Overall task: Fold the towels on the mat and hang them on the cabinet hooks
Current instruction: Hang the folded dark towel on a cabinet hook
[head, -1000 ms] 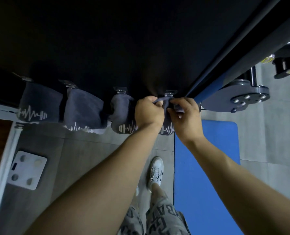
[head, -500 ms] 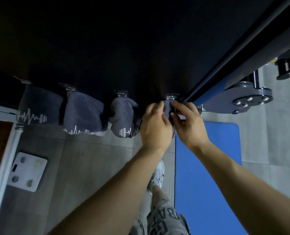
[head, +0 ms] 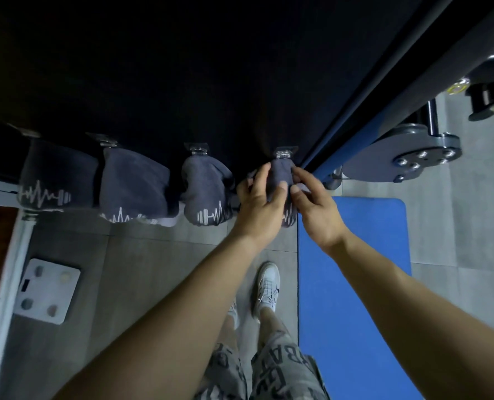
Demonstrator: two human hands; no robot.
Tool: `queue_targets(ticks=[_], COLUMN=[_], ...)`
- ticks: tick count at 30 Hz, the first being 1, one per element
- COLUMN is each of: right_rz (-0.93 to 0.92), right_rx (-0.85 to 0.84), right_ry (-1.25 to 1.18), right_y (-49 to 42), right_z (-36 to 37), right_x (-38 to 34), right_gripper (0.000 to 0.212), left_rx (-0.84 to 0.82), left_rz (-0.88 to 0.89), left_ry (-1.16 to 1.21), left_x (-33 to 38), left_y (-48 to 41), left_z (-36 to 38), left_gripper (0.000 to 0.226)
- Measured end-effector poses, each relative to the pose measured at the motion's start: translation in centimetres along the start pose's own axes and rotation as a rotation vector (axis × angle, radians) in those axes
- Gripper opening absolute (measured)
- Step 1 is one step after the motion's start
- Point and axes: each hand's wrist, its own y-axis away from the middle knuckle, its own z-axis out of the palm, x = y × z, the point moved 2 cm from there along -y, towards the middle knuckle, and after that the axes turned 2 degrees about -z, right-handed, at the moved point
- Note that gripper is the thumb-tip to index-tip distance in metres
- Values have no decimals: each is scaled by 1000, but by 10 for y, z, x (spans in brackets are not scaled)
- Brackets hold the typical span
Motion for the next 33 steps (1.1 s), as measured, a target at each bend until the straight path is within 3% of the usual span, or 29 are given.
queue_targets(ticks=[6,10,15,18,21,24,27,33], right_rz=[52,66,21,-24,-43,-39,76,393], right_rx=[-86,-62,-56,13,127,200,251,466], right_ry=[-172,-176,-62,107,310,558,789,824], right_y=[3,-1,8,19,38,71,119,256], right_z=[6,3,-2,-14,-31,-50,-66,-66], right_x=[3,4,2,8,19,39,67,110], right_gripper=[37,35,40,38,39,43,50,54], left_rx=[4,-70,-32,100,153,45,-144,-481], left_rz=[-65,-119,-21,119,385,605,717,957], left_ry=[169,155,-179,-438,-612,-773,-919,-1281], left_x=[0,-5,3,17,37,54,75,80], left_y=[-7,-11,-5,6,17,16,18,55], left_z=[10,14,2,-9,-18,-12,11,95], left_gripper=[54,68,82,61,44,36,34,45])
